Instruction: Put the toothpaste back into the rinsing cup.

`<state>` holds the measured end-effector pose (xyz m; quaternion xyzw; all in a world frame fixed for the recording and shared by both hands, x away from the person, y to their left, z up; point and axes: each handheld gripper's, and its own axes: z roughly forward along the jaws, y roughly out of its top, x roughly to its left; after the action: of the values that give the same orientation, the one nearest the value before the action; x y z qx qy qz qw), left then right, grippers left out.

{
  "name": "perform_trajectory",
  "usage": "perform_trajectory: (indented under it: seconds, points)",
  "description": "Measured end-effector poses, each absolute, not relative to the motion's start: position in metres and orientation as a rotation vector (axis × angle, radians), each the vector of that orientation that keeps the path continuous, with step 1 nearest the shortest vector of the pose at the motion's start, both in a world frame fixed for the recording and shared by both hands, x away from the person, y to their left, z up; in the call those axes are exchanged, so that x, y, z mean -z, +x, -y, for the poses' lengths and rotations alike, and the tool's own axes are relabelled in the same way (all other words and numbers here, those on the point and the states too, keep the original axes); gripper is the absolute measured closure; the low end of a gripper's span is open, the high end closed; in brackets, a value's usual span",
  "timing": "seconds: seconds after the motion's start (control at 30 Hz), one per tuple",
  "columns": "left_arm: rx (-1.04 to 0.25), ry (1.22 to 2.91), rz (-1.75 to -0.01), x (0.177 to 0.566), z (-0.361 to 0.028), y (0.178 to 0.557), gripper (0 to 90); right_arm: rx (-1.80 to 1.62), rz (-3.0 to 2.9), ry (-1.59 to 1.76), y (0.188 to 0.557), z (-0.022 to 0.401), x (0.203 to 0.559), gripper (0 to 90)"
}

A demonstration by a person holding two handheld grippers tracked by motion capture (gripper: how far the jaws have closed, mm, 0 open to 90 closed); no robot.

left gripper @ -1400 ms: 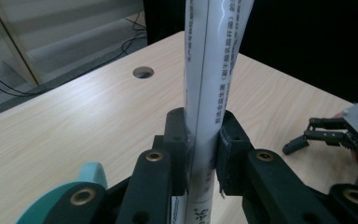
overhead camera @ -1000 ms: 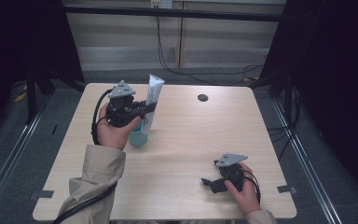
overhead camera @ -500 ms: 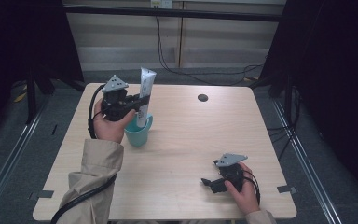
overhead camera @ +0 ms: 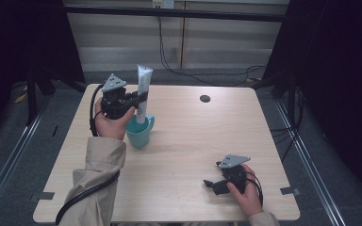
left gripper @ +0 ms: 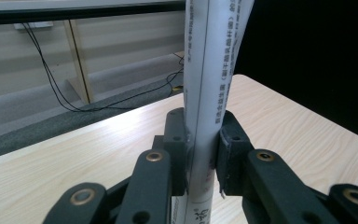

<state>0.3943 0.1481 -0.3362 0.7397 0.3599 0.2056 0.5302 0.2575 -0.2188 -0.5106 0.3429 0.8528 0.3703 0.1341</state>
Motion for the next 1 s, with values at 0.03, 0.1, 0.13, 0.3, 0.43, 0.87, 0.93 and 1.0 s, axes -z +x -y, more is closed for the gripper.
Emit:
perform_trajectory:
  seconds: [0.03, 0.1, 0.13, 0.3, 0.43, 0.87, 0.93, 1.0]
  points:
    - [-0.492, 1.764, -0.866, 0.338, -0.148, 0.395, 77.2, -1.074, -2.472, 0.994, 0.258, 0.219, 0.511, 11.8]
    - [-0.498, 1.760, -0.872, 0.340, -0.148, 0.396, 77.2, -1.072, -2.471, 0.995, 0.257, 0.219, 0.511, 11.8]
    - [-0.498, 1.760, -0.876, 0.342, -0.149, 0.397, 77.2, -1.072, -2.471, 0.995, 0.257, 0.219, 0.511, 11.8]
    - [-0.513, 1.754, -0.884, 0.348, -0.152, 0.398, 77.1, -1.071, -2.473, 0.992, 0.258, 0.219, 0.511, 11.8]
    - [-0.519, 1.746, -0.889, 0.352, -0.153, 0.399, 77.1, -1.072, -2.473, 0.992, 0.258, 0.219, 0.511, 11.8]
    - [-0.517, 1.734, -0.914, 0.373, -0.153, 0.401, 77.1, -1.072, -2.473, 0.992, 0.258, 0.219, 0.511, 11.9]
    - [-0.517, 1.737, -0.917, 0.377, -0.153, 0.401, 77.1, -1.072, -2.473, 0.992, 0.258, 0.219, 0.511, 11.8]
    - [-0.516, 1.735, -0.925, 0.380, -0.152, 0.401, 77.1, -1.072, -2.473, 0.992, 0.258, 0.219, 0.511, 11.9]
